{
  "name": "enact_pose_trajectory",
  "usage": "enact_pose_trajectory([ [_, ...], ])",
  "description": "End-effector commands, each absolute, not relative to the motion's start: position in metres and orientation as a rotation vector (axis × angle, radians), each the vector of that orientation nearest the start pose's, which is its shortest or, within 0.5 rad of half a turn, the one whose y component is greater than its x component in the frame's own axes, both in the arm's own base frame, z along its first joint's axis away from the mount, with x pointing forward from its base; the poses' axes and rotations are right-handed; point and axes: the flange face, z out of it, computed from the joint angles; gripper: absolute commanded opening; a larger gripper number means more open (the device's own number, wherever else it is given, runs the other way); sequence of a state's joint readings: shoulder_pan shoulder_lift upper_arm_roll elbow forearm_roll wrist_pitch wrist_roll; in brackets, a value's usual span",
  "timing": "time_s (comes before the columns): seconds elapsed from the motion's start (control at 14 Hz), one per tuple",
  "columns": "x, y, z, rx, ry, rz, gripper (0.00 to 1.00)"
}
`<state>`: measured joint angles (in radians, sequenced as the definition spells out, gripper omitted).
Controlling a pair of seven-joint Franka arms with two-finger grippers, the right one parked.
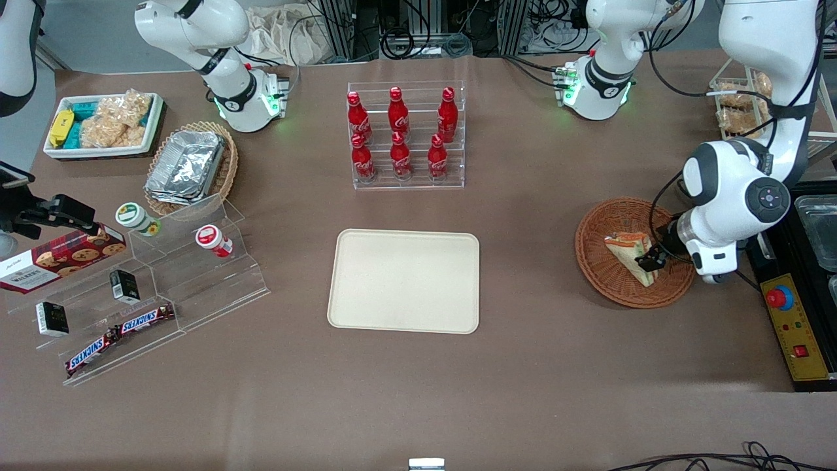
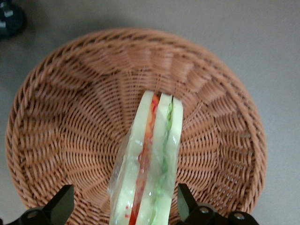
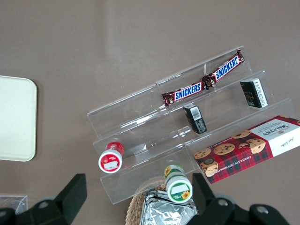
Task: Place sandwich from basket to tray
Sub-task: 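Close the left gripper on the wrapped sandwich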
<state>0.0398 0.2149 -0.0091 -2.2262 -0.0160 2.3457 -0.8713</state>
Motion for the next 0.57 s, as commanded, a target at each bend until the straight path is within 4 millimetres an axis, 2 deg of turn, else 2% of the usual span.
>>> enact_pose_trajectory([
  [0.0,0.522,-0.004,0.272,-2.779,-1.423,0.145,0.99],
  [0.36,0.522,-0.004,0.258,-2.772,-1.411,0.172,0.98],
  [0.5,0.525,-0.004,0.253,-2.785,-1.408,0.147,0.89],
])
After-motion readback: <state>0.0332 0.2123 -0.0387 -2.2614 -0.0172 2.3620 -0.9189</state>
